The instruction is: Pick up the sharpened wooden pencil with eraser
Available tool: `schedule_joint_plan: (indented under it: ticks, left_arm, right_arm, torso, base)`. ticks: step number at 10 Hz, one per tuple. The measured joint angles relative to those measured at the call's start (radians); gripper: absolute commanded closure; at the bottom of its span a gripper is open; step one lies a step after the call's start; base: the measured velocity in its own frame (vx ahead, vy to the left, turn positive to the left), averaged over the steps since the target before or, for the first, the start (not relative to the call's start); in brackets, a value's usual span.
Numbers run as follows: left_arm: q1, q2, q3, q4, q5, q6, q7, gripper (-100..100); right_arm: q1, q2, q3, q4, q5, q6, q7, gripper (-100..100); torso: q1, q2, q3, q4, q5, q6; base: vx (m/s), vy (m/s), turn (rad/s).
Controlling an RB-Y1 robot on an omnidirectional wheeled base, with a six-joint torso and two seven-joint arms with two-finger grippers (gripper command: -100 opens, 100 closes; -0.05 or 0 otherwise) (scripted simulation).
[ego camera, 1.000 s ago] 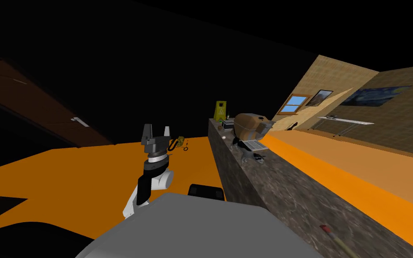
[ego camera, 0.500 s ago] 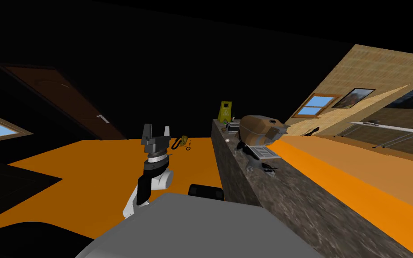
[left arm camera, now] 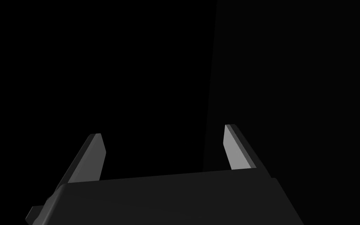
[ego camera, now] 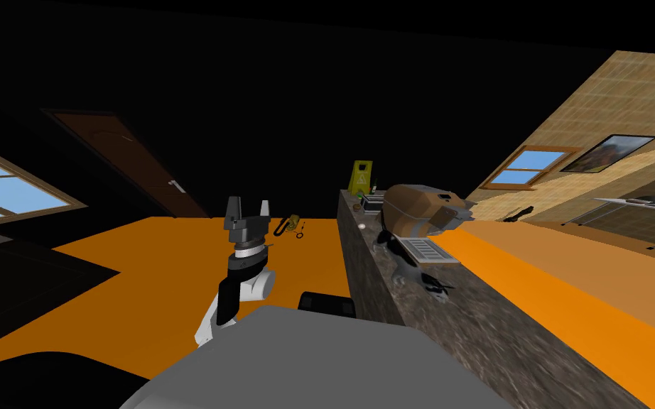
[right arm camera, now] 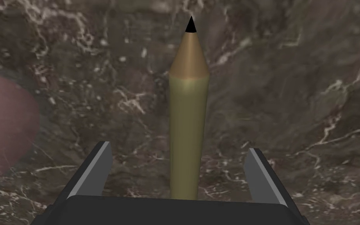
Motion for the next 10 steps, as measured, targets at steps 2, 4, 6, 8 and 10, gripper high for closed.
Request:
schedule_joint_plan:
  ticks: [2, 4, 6, 8, 10]
  left_arm:
    - [0.0, 0.0, 0.0, 0.0, 0.0, 0.0, 0.0, 0]
    - [0.0, 0.0, 0.0, 0.0, 0.0, 0.0, 0.0, 0]
    - [0.0, 0.0, 0.0, 0.0, 0.0, 0.0, 0.0, 0]
    - [0.0, 0.0, 0.0, 0.0, 0.0, 0.0, 0.0, 0]
    - [0.0, 0.0, 0.0, 0.0, 0.0, 0.0, 0.0, 0]
  right_arm:
    - [-0.001, -0.002, 0.003, 0.0, 0.001, -0.002, 0.0, -100]
    - [-0.038, 0.017, 0.003, 0.05, 0.009, -0.038, 0.037, -100]
    - [-0.068, 0.036, 0.006, 0.095, 0.014, -0.065, 0.064, -100]
    - [-0.093, 0.046, 0.008, 0.144, 0.019, -0.089, 0.089, -100]
    - [-0.124, 0.064, 0.011, 0.187, 0.024, -0.113, 0.115, -100]
  torso:
    - [0.004, 0.004, 0.002, 0.001, 0.001, 0.001]
    - [0.005, 0.003, 0.002, 0.001, 0.001, 0.001]
    - [0.005, 0.003, 0.002, 0.001, 0.001, 0.001]
    - [0.005, 0.004, 0.002, 0.001, 0.002, 0.001]
    - [0.005, 0.004, 0.002, 0.001, 0.001, 0.001]
  base:
    - [0.025, 0.002, 0.0]
    - [0.038, 0.011, -0.002]
    - [0.051, 0.014, -0.002]
    - [0.011, 0.004, 0.0]
    - [0.043, 0.011, -0.002]
